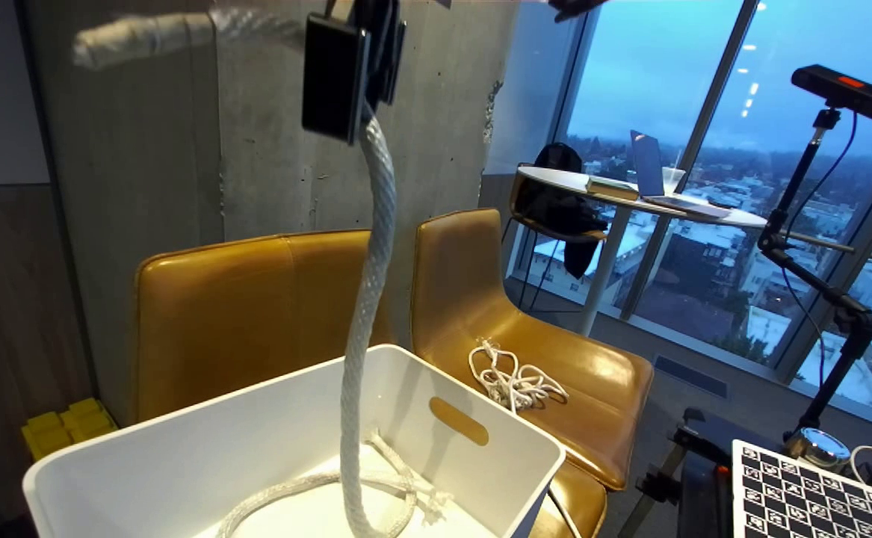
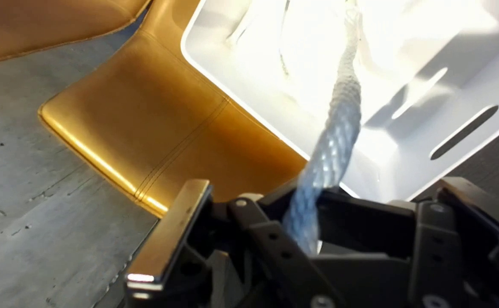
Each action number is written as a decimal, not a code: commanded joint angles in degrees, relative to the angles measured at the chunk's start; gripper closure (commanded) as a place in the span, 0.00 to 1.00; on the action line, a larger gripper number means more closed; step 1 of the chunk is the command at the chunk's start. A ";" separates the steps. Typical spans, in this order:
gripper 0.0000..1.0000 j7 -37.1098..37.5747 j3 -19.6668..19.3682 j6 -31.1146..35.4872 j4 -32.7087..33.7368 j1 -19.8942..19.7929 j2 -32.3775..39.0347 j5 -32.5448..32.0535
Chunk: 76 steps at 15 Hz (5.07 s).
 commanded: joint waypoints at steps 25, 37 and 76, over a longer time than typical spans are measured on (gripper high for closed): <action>0.00 -0.37 -5.37 10.38 -30.03 -10.54 -5.96 2.05; 0.00 -8.31 -13.13 18.05 -34.61 -21.37 1.23 1.02; 0.00 -11.55 -13.21 50.59 -5.92 -29.60 37.12 6.97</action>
